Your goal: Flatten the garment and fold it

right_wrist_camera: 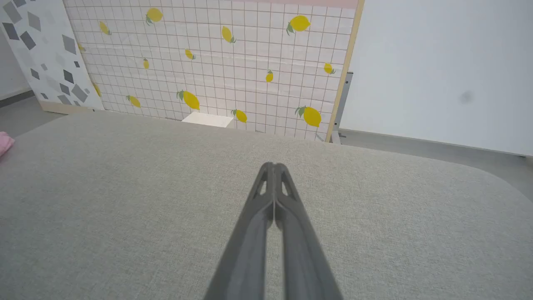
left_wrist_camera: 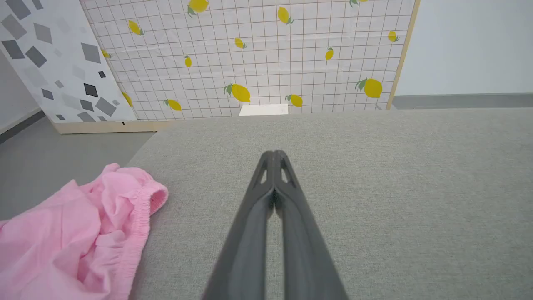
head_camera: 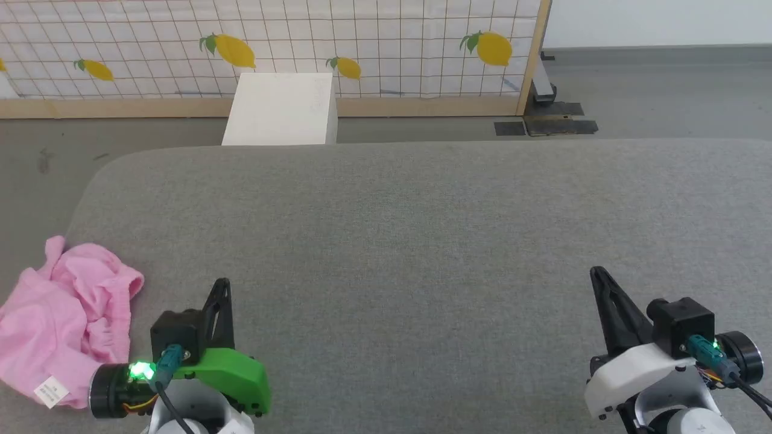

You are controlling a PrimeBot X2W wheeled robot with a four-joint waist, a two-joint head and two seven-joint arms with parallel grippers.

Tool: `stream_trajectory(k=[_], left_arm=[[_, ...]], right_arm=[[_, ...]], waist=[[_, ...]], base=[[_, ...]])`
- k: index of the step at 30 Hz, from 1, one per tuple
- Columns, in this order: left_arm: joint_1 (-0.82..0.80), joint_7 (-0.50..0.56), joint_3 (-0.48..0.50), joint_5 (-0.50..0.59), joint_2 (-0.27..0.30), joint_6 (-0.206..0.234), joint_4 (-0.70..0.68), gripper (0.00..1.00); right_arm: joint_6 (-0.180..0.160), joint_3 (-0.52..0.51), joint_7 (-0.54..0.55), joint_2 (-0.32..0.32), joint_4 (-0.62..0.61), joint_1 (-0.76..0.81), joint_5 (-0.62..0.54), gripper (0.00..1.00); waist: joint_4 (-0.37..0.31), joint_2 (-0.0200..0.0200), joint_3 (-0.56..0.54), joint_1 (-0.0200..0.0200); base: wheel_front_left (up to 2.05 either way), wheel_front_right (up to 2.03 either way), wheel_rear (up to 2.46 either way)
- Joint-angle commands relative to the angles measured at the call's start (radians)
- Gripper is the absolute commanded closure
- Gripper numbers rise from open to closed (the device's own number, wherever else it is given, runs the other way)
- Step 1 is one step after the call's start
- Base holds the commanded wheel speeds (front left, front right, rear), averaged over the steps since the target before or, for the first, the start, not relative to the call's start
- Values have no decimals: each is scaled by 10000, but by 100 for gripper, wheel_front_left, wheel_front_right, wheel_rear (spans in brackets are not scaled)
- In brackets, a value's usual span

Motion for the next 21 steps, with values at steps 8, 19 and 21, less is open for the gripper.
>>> stream_trajectory(k=[8,19,21], left_arm=[[-49,14,20,129,-36,-11,-26,100],[-49,14,20,129,-36,-11,-26,100],[-49,14,20,129,-36,-11,-26,100]], right_arm=[[-17,12,-70,24,16,-186,-49,100],[-17,12,-70,24,16,-186,-49,100],[-17,12,-70,24,16,-186,-49,100]], waist=[[0,67,0,0],[0,67,0,0],[0,67,0,0]], base=[[0,0,0],[0,0,0],[0,0,0]])
